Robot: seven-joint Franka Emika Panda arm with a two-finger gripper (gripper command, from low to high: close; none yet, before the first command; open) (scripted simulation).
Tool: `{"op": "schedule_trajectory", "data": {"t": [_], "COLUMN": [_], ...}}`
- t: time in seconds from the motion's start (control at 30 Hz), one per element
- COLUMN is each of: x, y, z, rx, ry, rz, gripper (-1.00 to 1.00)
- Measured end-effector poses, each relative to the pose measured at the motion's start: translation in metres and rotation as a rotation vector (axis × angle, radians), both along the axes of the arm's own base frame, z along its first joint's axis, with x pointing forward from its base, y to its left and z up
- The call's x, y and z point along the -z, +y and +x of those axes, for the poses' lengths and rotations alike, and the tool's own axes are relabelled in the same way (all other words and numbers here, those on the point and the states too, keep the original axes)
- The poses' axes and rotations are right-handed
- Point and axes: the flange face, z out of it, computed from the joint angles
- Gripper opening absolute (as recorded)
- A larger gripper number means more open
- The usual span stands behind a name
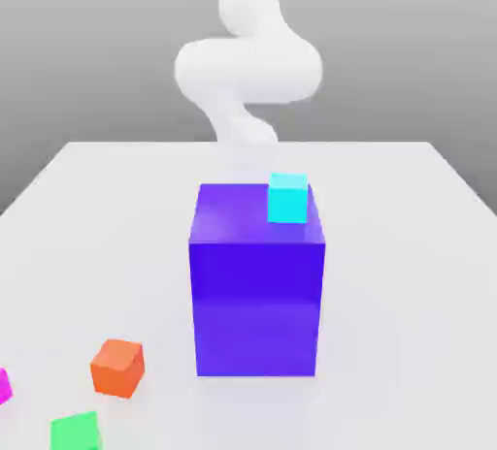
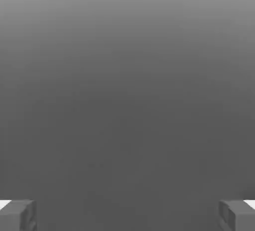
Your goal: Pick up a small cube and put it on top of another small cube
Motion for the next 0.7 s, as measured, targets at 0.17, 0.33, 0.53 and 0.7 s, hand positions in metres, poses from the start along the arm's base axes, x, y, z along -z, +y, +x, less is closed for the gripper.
{"op": "schedule_trajectory", "data": {"t": [0.17,0.33,0.53,0.7], "x": [0.067,0.142,0.24,0.323], "y": [-0.05,-0.101,-0.164,-0.223], "z": [0.056,0.094,0.116,0.109], "rx": [0.042,0.101,0.191,0.291], "ry": [0.127,0.243,0.377,0.484], "rz": [0.068,0.123,0.171,0.195], "gripper": [0.0,0.0,0.0,0.0]}}
